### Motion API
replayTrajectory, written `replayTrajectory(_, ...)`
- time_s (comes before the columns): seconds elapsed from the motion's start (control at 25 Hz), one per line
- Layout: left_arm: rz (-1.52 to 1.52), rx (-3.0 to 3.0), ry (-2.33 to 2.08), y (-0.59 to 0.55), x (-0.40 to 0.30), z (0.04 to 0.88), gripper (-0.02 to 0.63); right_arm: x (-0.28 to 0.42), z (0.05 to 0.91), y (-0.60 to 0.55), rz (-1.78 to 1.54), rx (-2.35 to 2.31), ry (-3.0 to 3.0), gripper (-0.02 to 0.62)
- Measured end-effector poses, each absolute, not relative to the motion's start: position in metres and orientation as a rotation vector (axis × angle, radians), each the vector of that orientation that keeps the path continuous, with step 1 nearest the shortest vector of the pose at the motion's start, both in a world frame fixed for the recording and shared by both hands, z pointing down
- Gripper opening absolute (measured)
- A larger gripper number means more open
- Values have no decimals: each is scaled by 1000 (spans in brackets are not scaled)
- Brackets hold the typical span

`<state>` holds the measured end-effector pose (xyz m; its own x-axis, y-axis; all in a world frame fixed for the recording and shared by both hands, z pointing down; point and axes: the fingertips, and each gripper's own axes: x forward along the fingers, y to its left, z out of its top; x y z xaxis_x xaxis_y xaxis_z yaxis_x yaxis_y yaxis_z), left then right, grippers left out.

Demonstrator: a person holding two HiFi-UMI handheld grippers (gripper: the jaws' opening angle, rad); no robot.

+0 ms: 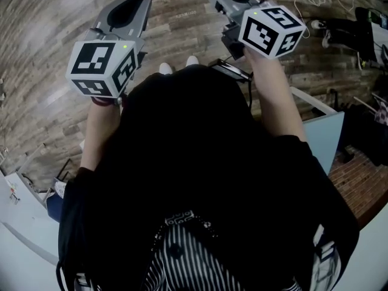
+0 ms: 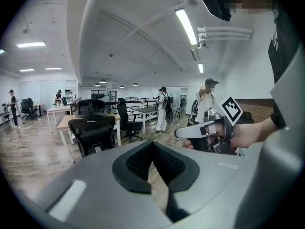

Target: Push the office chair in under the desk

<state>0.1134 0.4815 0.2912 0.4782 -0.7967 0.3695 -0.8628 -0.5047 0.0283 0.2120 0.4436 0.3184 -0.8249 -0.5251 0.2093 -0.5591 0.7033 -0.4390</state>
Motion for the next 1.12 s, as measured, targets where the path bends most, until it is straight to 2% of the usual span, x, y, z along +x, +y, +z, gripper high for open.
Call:
replayTrajectory(0.2, 464, 2556, -1399, 473, 142, 290, -2, 248, 324, 440, 799, 961, -2818, 0)
replayTrajectory(0.8, 416, 2647, -1203, 459, 146, 301, 3, 267, 335, 432, 864, 1168, -2759, 0)
replayTrajectory(1.12, 440, 2715, -1125, 424, 161, 311, 0, 275, 324, 420, 789, 1295, -2715, 0)
